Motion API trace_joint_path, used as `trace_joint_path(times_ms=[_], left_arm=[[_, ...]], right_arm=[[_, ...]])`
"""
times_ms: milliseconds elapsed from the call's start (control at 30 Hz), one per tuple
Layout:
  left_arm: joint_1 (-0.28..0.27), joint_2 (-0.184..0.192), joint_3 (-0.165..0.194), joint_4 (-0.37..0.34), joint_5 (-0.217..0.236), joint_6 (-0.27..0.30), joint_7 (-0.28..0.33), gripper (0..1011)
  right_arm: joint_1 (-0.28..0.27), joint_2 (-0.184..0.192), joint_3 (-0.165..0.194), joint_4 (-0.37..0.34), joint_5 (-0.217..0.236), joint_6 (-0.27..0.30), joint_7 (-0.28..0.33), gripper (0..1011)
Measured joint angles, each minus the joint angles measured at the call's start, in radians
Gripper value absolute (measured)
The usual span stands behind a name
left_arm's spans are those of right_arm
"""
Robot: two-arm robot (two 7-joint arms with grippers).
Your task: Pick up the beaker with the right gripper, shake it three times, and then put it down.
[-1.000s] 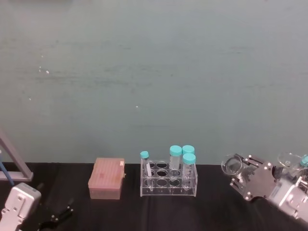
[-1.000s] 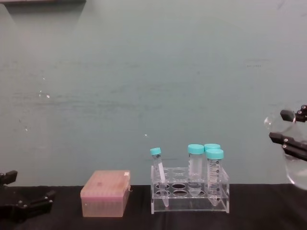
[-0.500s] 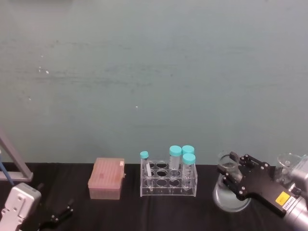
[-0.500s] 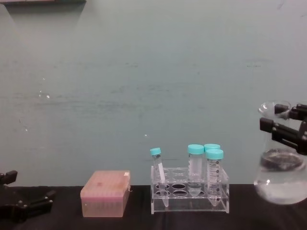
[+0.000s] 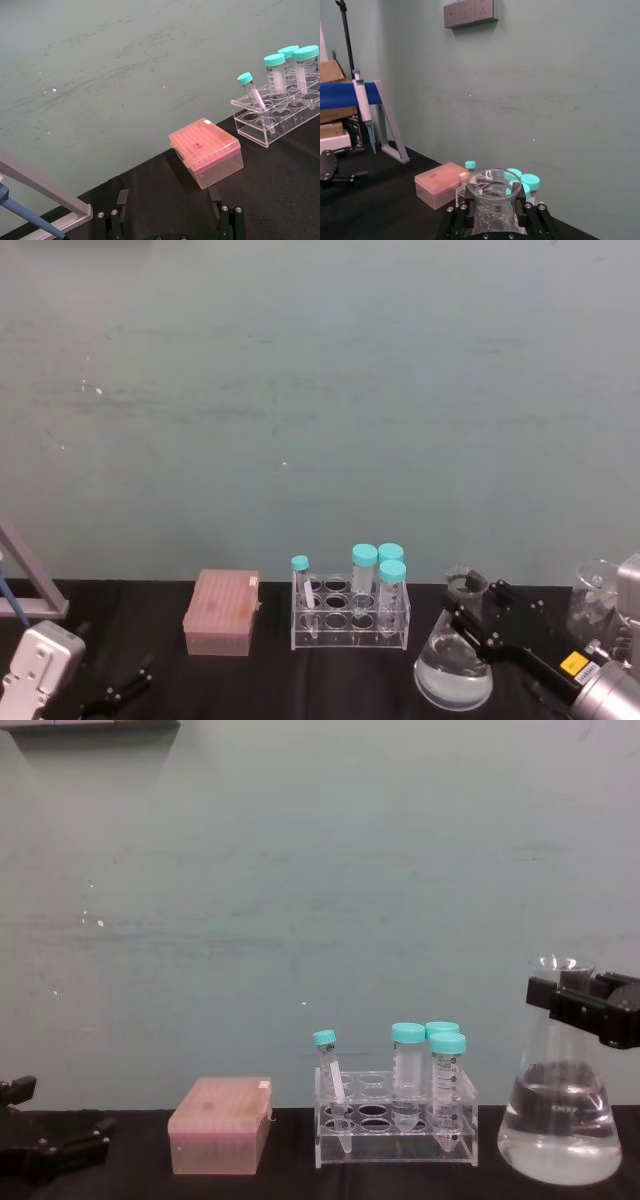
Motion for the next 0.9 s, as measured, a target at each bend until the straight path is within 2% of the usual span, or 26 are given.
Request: trace_joint_path(times_ms=[300, 900], left_arm=[[0.000, 0.000, 0.000, 0.000, 0.000, 0.000, 0.000, 1000], [0.000, 0.000, 0.000, 0.000, 0.000, 0.000, 0.000, 1000]], right_arm=[[-0.006, 0.005, -0.009, -0.012, -0.011, 0.024, -0.027, 461], [-0.004, 0.006, -0.009, -0.010, -0.012, 0.019, -0.026, 461]])
